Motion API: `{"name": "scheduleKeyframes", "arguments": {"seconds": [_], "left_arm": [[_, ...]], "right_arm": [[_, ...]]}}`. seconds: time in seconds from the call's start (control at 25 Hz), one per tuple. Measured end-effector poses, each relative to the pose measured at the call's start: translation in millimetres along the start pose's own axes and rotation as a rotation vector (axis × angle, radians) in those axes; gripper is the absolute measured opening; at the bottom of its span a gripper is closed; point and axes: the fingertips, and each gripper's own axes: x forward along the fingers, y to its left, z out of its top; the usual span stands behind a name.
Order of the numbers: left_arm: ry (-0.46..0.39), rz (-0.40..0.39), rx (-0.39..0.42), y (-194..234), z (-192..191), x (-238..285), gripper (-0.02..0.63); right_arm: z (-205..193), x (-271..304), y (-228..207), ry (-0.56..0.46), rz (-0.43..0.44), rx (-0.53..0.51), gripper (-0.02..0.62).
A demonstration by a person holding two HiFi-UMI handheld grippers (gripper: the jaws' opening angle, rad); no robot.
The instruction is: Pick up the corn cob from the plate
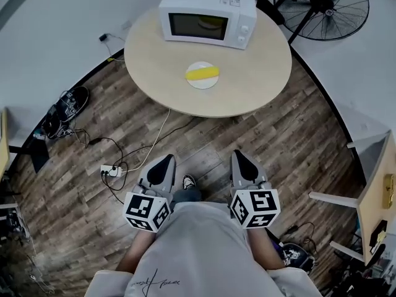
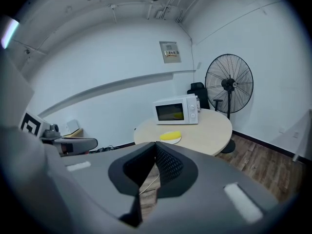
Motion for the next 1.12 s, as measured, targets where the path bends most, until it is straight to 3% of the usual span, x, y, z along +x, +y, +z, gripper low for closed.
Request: {"name": "scheduleKeyframes", "arguments": {"seconds": [0.2,0.44,0.84,1.12], "left_arm": [[-0.015,-0.048,-0.015,11.0,13.4,19.6,-0.006],[-0.018,-0.081,-0.002,11.0,22.0,32.5,-0.008],[-0.03,-0.034,-0.053,38.3,43.0,87.0,-0.008],[-0.032,-0.031,-0.022,46.3,74.4,145.2,-0.008]], "right_arm": [[13.7,23.3,10.2,-0.034,0.002,0.061,0.009],[24.5,38.9,14.5,-0.05,0.019,0.03,0.036],[48.8,90.1,-20.1,-0.036,0.045,0.043,0.048],[80.3,137.5,-49.5,-0.041,0.081,0.044,0.048]]}}
